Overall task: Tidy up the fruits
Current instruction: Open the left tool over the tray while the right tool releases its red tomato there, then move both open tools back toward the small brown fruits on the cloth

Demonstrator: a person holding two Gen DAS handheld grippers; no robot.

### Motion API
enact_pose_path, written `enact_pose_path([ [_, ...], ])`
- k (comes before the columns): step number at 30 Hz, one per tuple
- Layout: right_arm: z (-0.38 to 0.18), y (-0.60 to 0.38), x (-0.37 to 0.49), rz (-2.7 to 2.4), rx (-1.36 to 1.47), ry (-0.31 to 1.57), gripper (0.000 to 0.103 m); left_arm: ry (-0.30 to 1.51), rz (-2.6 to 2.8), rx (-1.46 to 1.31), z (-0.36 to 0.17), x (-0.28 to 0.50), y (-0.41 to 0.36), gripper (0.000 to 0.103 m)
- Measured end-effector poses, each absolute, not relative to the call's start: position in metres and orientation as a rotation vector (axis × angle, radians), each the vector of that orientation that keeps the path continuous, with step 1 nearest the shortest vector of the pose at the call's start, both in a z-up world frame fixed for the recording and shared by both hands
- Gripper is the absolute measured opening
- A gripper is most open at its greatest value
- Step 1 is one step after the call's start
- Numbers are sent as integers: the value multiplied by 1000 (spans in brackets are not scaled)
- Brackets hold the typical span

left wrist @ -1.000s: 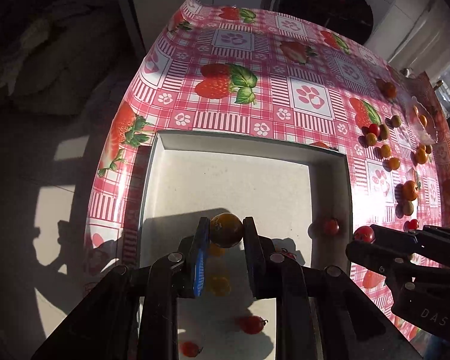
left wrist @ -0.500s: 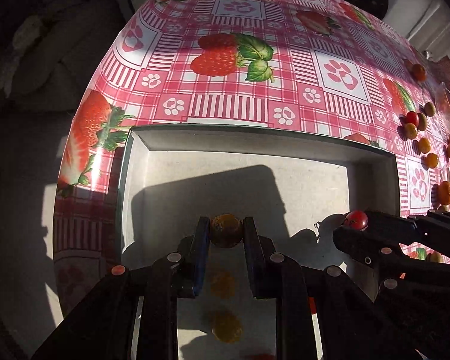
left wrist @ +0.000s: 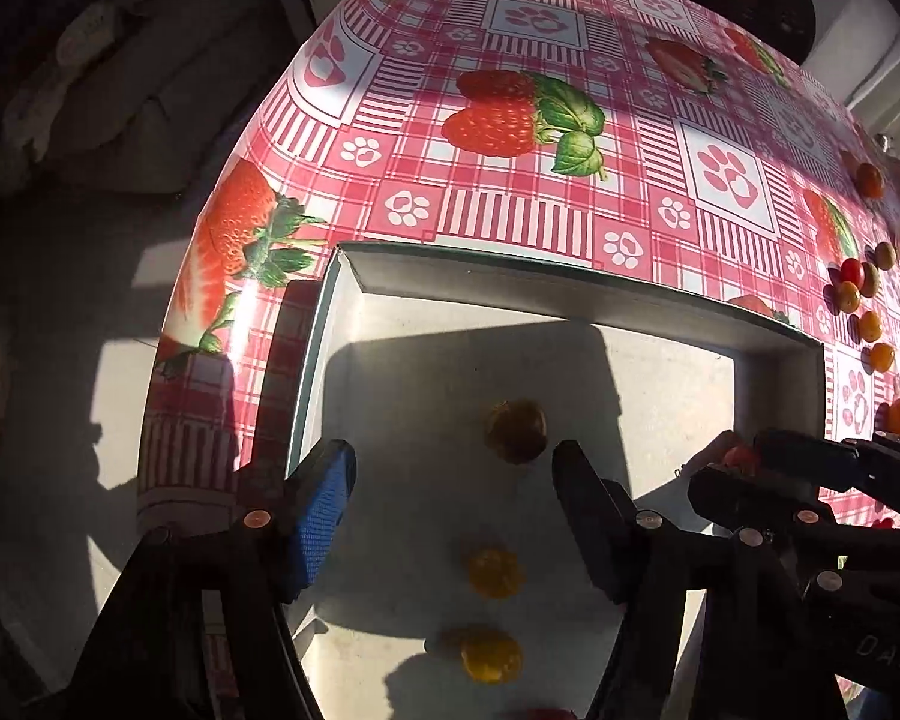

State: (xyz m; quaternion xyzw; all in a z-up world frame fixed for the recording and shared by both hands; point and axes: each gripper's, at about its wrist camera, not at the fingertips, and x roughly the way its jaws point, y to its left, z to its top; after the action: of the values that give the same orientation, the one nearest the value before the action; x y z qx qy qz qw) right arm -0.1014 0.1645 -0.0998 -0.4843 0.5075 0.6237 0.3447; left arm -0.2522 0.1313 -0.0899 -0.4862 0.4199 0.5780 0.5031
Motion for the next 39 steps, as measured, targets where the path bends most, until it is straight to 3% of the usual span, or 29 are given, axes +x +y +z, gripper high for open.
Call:
enact_pose_path([
  [2,-90,166,-100,1643,-1212,1325,68,1000,1395,-1192,-87,-255,130,69],
  [3,-85,166,-99,1637,-1198,1315,82,1002,1403,-1190,-85,-257,129,69],
  [4,-80,167,-96,1645,-1175,1320,87,1005,1398,-1183,-82,-255,129,69],
  [11,-49,144,-76,1636,-1136,1255,87,1054,1351,-1096,-61,-220,115,69],
  [24,-44,66,32,1437,-1079,1276,87,1125,1130,-907,-32,-115,78,69],
  [39,-63,34,144,1241,-1040,1307,87,1186,944,-842,-47,-12,66,69],
])
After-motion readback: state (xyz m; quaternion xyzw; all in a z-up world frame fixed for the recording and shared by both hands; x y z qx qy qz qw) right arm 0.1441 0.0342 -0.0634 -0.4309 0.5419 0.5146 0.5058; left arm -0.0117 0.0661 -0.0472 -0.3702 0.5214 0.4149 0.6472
